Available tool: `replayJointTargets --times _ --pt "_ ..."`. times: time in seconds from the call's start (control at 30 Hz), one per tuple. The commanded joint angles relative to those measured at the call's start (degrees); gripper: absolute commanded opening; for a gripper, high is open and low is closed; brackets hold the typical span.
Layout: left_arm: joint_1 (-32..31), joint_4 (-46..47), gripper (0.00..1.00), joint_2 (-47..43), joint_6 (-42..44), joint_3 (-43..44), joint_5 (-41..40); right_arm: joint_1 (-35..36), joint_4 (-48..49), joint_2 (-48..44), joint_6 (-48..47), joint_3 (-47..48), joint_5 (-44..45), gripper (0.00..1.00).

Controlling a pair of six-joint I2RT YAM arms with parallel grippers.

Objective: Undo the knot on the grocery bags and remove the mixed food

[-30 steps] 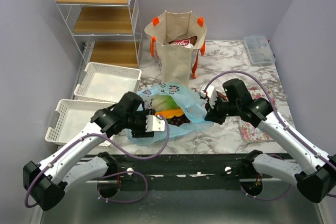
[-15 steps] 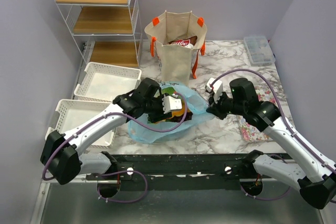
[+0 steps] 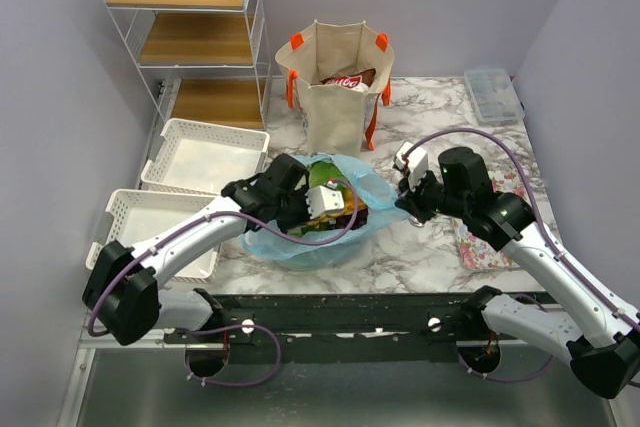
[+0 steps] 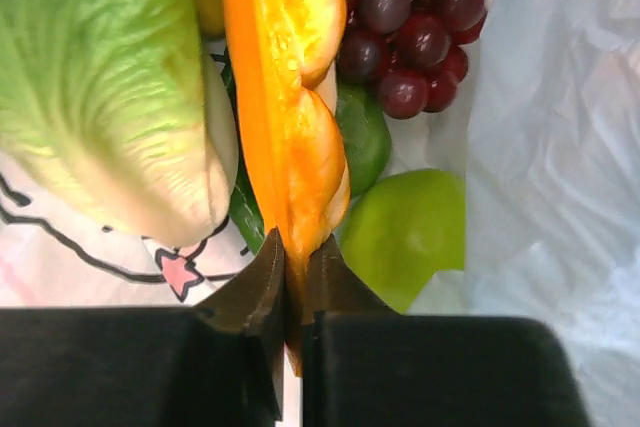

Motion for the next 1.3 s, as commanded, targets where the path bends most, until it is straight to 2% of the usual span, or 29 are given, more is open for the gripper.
replayJointTargets --times 0.0,0.17,0.27,0.37,0.6,0.7,0.87,1.0,1.1,1.2,1.27 --pt "-0.1 -8.6 0.0 -5.1 -0.8 7.8 2.6 0.1 1.9 0.1 0.1 2.5 0.4 0.01" --pt "0.0 -21.5 0.0 -4.9 0.9 17.2 8.3 0.2 3.0 -0.1 -0.8 3.1 -0.8 0.08" --pt "0.1 -29.1 0.0 -2.8 3.5 22.8 7.8 0.2 4.4 -0.4 -0.5 3.6 -0.1 0.12" --pt "0.3 -35.1 0.0 -1.6 7.0 25.8 2.7 0.2 5.0 -0.4 0.0 4.5 1.0 0.15" --pt "1.3 -38.5 0.0 -4.8 15.2 25.7 -14.3 0.2 5.1 -0.8 1.3 6.1 3.0 0.19" --pt "5.4 -41.9 0.0 -4.3 14.6 29.9 -11.4 0.2 5.6 -0.8 2.4 6.9 4.0 0.23" --pt "16.2 -46.2 0.0 -3.6 11.8 41.5 2.6 0.1 7.1 -0.6 5.9 9.0 6.0 0.43" --pt "18.7 -42.2 0.0 -6.3 8.2 42.0 9.9 0.2 10.0 -0.5 9.3 11.5 7.3 0.64" --pt "18.8 -35.8 0.0 -8.7 3.7 39.6 15.5 0.2 12.1 0.5 12.1 14.4 7.2 0.74" --pt "18.9 -24.0 0.0 -11.7 -7.5 35.5 20.5 0.2 13.0 2.6 14.9 18.6 3.3 0.82" --pt "18.8 -10.7 0.0 -14.7 -16.9 31.0 23.2 0.2 13.7 4.0 18.8 21.0 -0.2 0.88"
